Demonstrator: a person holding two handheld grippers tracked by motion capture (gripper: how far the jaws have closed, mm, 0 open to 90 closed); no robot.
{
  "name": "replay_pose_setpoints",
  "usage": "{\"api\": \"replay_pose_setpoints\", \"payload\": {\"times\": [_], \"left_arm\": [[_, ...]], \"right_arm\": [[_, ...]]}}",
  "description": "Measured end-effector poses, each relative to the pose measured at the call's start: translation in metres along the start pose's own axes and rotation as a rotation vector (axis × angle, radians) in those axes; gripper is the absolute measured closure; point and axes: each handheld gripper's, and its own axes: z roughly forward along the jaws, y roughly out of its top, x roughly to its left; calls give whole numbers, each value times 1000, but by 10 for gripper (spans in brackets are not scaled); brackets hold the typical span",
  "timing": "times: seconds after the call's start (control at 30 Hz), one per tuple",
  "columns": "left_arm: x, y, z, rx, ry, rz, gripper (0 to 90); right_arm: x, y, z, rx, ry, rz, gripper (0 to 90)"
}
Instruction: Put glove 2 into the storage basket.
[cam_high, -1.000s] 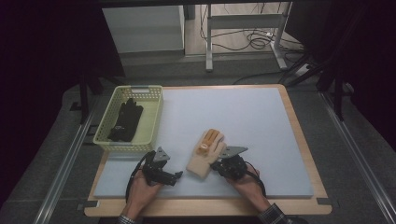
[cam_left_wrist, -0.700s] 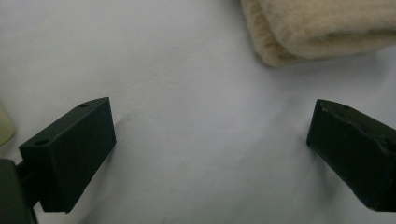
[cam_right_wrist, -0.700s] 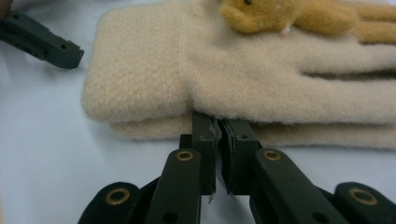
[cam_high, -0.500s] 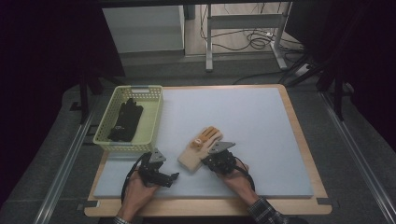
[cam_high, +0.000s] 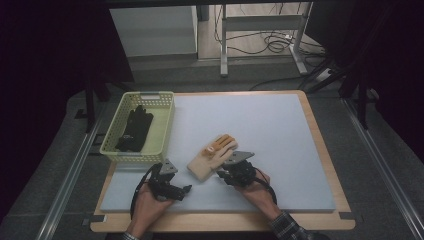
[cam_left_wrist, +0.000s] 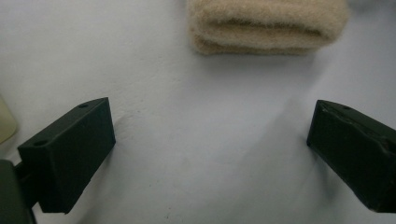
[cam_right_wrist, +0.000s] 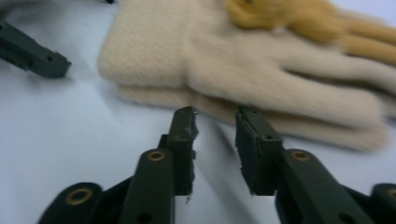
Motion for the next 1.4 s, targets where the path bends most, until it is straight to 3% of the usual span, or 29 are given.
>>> {"api": "replay_pose_setpoints", "payload": {"times": [0.23,0.3,0.33,0.47,0.7,1.0,1.2,1.4], "left_arm": [[0,0,0,2,-1,3,13],[0,0,0,2,-1,3,13],[0,0,0,2,-1,3,13],[0,0,0,1,-2,2,13],[0,0,0,3,-2,2,13],[0,0,0,5,-6,2,7],[1,0,0,5,-9,1,6],[1,0,0,4,-9,0,7]], "right_arm": [[-27,-19,-31,-15,-85,55,532],[-30,-21,-34,-15,-91,67,514],[-39,-29,-43,-23,-115,93,468],[-53,-44,-59,-20,-163,135,381],[-72,-70,-82,-3,-215,197,279],[-85,-93,-93,21,-273,215,188],[-89,-96,-91,32,-270,240,129],[-88,-96,-91,31,-274,240,126]]}}
